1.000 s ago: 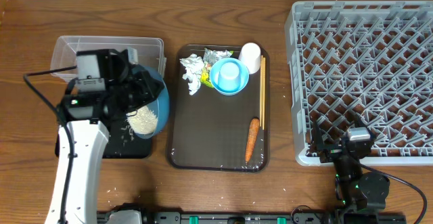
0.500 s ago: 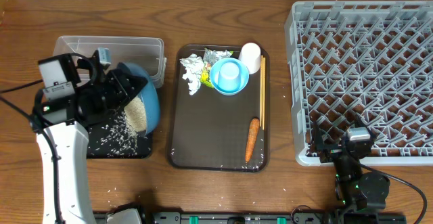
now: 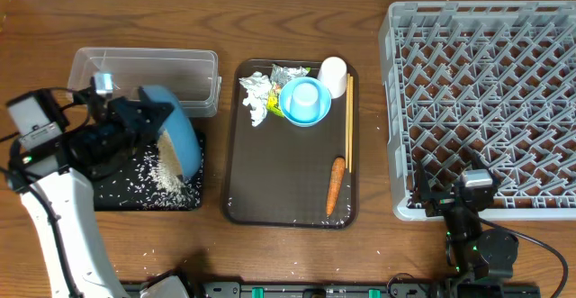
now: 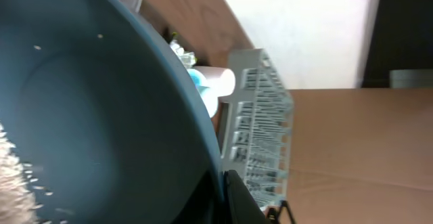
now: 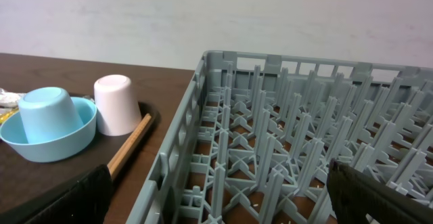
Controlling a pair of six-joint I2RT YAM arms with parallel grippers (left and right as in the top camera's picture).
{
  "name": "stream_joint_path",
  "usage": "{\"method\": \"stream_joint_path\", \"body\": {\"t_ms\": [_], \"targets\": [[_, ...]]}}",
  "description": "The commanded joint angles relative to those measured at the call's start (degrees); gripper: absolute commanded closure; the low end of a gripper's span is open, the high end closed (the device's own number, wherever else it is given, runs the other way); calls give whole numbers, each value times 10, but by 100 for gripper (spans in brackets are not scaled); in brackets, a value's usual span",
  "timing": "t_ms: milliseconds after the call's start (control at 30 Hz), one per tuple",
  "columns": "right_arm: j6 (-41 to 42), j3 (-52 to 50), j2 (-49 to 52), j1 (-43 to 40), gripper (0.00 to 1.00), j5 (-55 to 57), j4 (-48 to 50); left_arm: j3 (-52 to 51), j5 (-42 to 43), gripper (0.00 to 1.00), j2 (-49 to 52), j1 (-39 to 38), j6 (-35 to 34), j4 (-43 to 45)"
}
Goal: Sort waste into correct bins and load items into the dishwasher rack
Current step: 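Tilt the blue bowl with the left gripper, pouring rice onto the black tray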
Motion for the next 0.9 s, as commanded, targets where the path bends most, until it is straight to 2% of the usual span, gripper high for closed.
{"method": "stream_joint_path", "body": {"t_ms": [0,267,333,500,600,700,833,867], "targets": [[-2,-1,-1,-5,1,3,-3,16,77,94,-7,27,27,2],[-2,-1,-1,-5,1,3,-3,16,110,94,-6,93,42,-30],[-2,-1,-1,-5,1,3,-3,16,149,94,-6,101,59,-36],[-3,-1,-1,-5,1,3,-3,16,165,94,-4,111,71,-55],[-2,-1,-1,-5,1,3,-3,16,134,94,-3,111,80,-52],[-3,-1,-1,-5,1,3,-3,16,157,94,0,111,73,-71],[-3,-1,-1,-5,1,3,-3,16,83,94,3,125,58,-55],[-2,-1,-1,-5,1,3,-3,16,92,94,3,130,59,-63]]}}
